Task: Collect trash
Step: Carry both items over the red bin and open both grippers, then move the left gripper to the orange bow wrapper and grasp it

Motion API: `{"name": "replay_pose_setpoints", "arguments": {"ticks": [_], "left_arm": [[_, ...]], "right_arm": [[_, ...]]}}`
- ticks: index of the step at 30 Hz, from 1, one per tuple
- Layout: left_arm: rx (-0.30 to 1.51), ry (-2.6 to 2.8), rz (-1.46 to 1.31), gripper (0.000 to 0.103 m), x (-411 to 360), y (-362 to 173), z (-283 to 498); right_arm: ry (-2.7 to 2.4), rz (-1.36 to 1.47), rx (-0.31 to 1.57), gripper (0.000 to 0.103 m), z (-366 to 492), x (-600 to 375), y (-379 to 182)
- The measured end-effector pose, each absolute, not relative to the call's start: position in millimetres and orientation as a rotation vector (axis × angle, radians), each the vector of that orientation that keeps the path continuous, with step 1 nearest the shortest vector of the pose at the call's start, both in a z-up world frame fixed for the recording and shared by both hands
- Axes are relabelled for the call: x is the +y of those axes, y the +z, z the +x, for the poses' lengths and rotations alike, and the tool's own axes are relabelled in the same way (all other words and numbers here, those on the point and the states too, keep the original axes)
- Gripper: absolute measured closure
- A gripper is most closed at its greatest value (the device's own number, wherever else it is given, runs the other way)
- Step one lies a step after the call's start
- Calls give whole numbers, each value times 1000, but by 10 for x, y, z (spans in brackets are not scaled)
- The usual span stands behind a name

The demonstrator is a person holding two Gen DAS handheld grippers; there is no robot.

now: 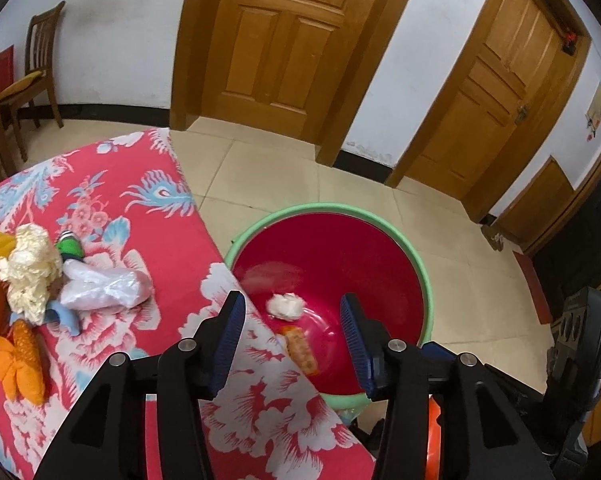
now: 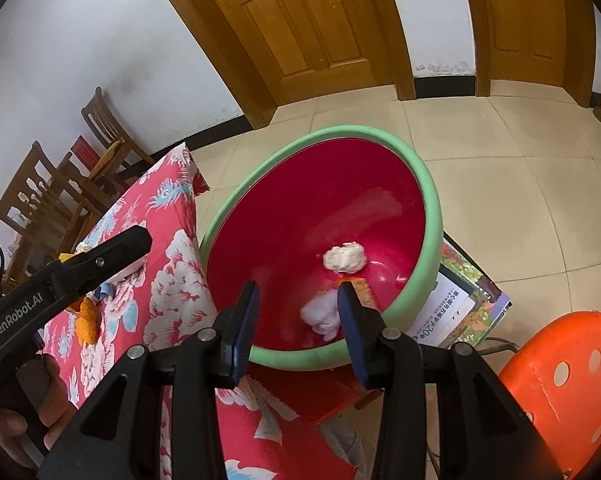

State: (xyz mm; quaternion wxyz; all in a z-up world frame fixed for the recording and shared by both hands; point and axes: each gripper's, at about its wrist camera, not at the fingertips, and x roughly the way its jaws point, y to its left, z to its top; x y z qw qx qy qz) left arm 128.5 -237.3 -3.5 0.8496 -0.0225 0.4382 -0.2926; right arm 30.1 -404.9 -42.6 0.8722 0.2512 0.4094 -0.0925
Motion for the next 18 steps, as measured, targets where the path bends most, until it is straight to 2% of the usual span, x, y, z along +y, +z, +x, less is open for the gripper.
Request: {"name": "replay_pose_setpoints", "arguments": {"ticks": [18], "left_arm": [[882, -446, -84, 52, -1615, 98, 1177]], "right_arm": [[-161, 521, 832, 50, 256, -3876, -292]]}}
